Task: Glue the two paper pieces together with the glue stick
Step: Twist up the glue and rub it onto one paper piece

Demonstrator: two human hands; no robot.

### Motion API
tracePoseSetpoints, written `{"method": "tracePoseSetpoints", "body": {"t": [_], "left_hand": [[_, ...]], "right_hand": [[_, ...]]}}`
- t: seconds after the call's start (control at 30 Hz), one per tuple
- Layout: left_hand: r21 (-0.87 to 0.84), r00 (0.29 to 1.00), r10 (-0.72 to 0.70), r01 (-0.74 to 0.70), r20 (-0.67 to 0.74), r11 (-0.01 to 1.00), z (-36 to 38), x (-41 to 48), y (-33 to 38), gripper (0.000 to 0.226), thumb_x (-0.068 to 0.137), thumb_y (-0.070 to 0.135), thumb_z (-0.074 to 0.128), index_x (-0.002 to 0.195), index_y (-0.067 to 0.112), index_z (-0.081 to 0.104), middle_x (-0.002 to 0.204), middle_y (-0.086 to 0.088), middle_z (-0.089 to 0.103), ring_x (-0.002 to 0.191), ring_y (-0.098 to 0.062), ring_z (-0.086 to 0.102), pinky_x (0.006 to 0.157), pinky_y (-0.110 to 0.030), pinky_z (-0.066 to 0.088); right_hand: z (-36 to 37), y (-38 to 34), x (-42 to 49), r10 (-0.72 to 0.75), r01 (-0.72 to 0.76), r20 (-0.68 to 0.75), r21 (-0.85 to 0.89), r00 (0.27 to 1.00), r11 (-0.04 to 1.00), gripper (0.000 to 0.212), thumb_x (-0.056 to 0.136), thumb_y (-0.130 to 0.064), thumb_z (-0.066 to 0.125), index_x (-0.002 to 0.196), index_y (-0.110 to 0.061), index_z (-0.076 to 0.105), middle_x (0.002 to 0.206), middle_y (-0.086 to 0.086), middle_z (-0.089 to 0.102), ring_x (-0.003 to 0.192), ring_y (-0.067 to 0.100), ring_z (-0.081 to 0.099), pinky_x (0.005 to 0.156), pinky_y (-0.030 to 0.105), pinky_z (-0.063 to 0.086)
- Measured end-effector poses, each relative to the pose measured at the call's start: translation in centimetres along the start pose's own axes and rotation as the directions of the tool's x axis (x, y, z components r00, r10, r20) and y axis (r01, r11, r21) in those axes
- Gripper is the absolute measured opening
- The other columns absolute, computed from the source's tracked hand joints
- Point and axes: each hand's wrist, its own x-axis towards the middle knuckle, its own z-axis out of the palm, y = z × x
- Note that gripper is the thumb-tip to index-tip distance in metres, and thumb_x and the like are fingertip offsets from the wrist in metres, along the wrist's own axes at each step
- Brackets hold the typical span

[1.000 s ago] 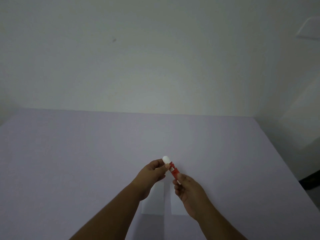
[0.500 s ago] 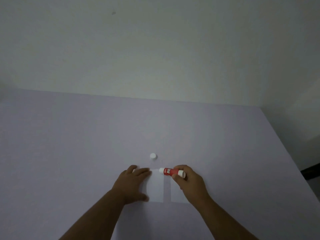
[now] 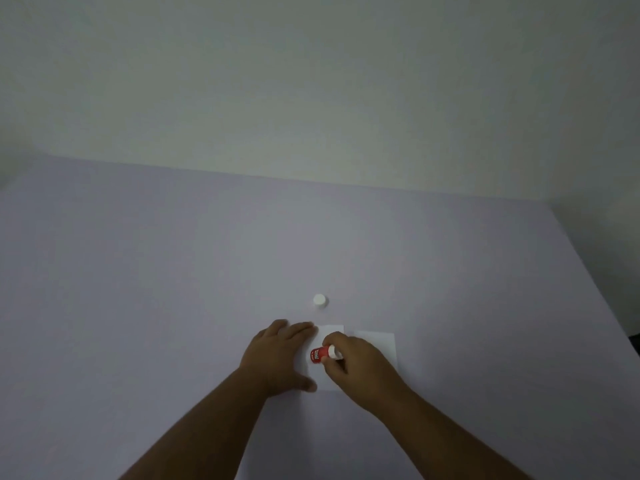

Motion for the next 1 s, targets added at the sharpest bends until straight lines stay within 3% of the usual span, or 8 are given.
{"method": "tracePoseSetpoints", "body": {"t": [0.23, 0.37, 0.47, 0.53, 0.63, 0.8, 1.0], "left_hand": [[-0.022, 1.000, -0.016, 0.016, 0.011, 1.000, 0.1, 0.3, -0.2, 0.107, 0.056, 0.071, 0.065, 0.144, 0.039, 0.013, 0.155, 0.018, 0.019, 0.144, -0.021, 0.011, 0.115, -0.045, 0.019], [-0.027, 1.000, -0.013, 0.014, 0.015, 1.000, 0.1, 0.2, -0.2, 0.107, 0.057, 0.070, 0.066, 0.144, 0.039, 0.013, 0.155, 0.018, 0.019, 0.144, -0.021, 0.011, 0.114, -0.045, 0.021], [-0.038, 1.000, -0.014, 0.015, 0.017, 0.999, -0.2, 0.1, 0.0, 0.107, 0.057, 0.068, 0.068, 0.144, 0.038, 0.014, 0.155, 0.018, 0.019, 0.144, -0.021, 0.011, 0.114, -0.045, 0.022], [-0.045, 1.000, -0.011, 0.012, 0.015, 0.999, -0.3, 0.0, 0.1, 0.106, 0.058, 0.067, 0.069, 0.144, 0.037, 0.015, 0.155, 0.018, 0.020, 0.144, -0.021, 0.012, 0.114, -0.045, 0.023], [-0.052, 1.000, -0.010, 0.012, 0.025, 0.999, -0.5, 0.0, 0.2, 0.107, 0.058, 0.065, 0.070, 0.145, 0.037, 0.014, 0.155, 0.018, 0.019, 0.144, -0.021, 0.011, 0.114, -0.044, 0.023], [-0.036, 0.999, -0.015, 0.017, 0.038, 0.999, -0.5, 0.1, 0.4, 0.107, 0.059, 0.064, 0.070, 0.145, 0.036, 0.013, 0.156, 0.017, 0.018, 0.144, -0.022, 0.010, 0.114, -0.045, 0.021], [-0.046, 1.000, -0.013, 0.014, 0.024, 0.999, -0.3, 0.1, 0.2, 0.108, 0.058, 0.064, 0.071, 0.145, 0.036, 0.014, 0.155, 0.019, 0.018, 0.143, -0.021, 0.011, 0.113, -0.044, 0.023]], "right_hand": [[-1.5, -0.3, 2.4, 0.003, -0.013, -0.097, -0.104, 0.995, 0.995, 0.018, 0.090, -0.027, 0.050, 0.103, -0.017, 0.054, 0.088, 0.009, 0.064, 0.079, 0.021, 0.058, 0.067, 0.036, 0.049], [-1.9, -0.3, 2.4, 0.034, -0.045, -0.092, -0.121, 0.995, 0.992, 0.019, 0.090, -0.028, 0.050, 0.104, -0.017, 0.054, 0.089, 0.008, 0.064, 0.080, 0.020, 0.058, 0.067, 0.033, 0.047], [-1.1, -0.5, 0.9, 0.015, -0.014, 0.006, -0.108, 1.000, 0.994, 0.020, 0.089, -0.034, 0.048, 0.100, -0.019, 0.054, 0.089, 0.005, 0.064, 0.078, 0.017, 0.057, 0.065, 0.029, 0.047], [-0.5, -0.7, 0.0, -0.032, 0.039, 0.051, -0.142, 0.998, 0.989, 0.021, 0.088, -0.037, 0.046, 0.098, -0.020, 0.054, 0.089, 0.004, 0.065, 0.072, 0.014, 0.053, 0.060, 0.024, 0.039], [-0.9, -0.7, 0.7, -0.064, 0.066, 0.013, -0.186, 0.998, 0.980, 0.022, 0.088, -0.037, 0.047, 0.095, -0.018, 0.055, 0.086, 0.006, 0.065, 0.073, 0.017, 0.055, 0.059, 0.026, 0.037], [-2.8, -0.4, 3.4, 0.000, -0.020, -0.094, -0.211, 0.996, 0.977, 0.020, 0.090, -0.031, 0.049, 0.093, -0.013, 0.055, 0.082, 0.008, 0.064, 0.070, 0.019, 0.054, 0.058, 0.029, 0.040], [-1.0, -0.7, 0.9, -0.052, 0.057, 0.027, -0.222, 0.998, 0.973, 0.019, 0.088, -0.032, 0.047, 0.095, -0.017, 0.056, 0.088, 0.007, 0.065, 0.078, 0.021, 0.059, 0.062, 0.027, 0.041]]}}
